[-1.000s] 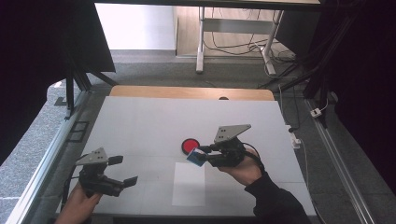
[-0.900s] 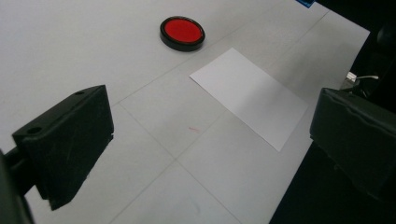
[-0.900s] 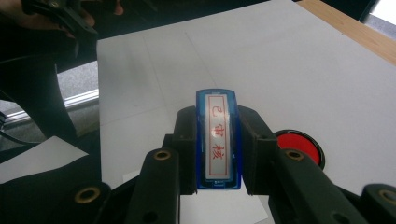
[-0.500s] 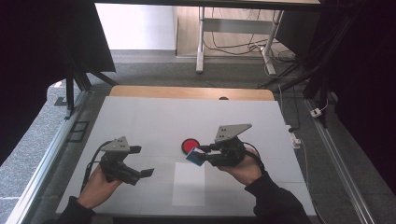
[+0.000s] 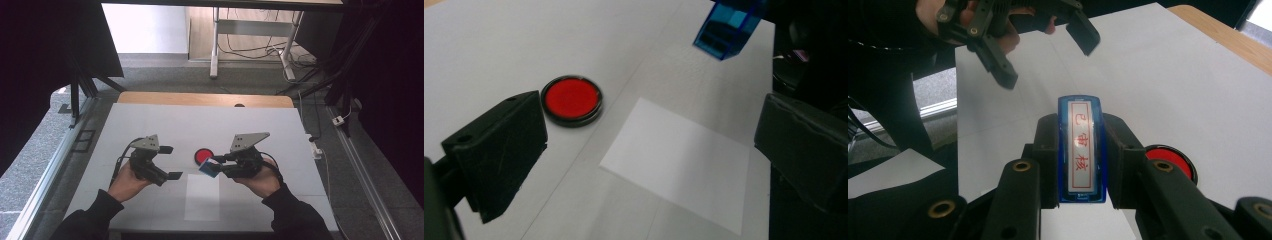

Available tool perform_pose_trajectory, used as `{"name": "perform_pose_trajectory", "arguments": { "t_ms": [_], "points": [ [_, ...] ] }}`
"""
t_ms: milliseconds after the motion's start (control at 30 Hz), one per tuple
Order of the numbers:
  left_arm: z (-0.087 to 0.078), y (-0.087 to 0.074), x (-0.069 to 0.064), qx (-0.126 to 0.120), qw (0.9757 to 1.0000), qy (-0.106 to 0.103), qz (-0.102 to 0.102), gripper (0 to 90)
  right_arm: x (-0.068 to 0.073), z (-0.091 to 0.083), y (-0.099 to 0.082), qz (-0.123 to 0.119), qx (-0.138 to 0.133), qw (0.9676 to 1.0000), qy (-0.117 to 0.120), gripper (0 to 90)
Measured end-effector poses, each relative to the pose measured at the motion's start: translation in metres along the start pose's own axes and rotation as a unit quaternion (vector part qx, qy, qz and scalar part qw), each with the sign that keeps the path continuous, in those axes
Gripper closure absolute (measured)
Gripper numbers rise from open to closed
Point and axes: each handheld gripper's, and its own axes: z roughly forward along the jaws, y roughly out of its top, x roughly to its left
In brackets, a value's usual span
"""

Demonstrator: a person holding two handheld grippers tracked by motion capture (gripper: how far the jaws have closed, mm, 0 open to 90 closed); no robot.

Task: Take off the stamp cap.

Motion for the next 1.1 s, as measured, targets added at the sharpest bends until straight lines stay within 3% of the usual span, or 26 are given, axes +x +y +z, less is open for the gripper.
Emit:
{"name": "perform_pose_trajectory", "arguments": {
  "t_ms": [233,600,967,1100],
  "points": [
    [0.027,0.018,-0.015,0.017,0.9982,-0.035,0.045,0.1,0.002,0.0,0.001,-0.007,-0.001,0.9999,0.008,71.6],
    [0.041,0.021,-0.028,0.009,0.9947,-0.081,0.064,0.0,0.008,0.004,0.001,-0.015,-0.002,0.9994,0.031,71.6],
    [0.048,0.016,-0.034,0.02,0.9919,-0.097,0.08,1.3,0.014,0.004,0.004,-0.029,-0.006,0.998,0.056,71.6],
    [0.047,0.015,-0.034,0.019,0.9918,-0.089,0.089,9.3,0.017,0.004,0.006,-0.036,-0.01,0.9974,0.062,71.6]
  ]
}}
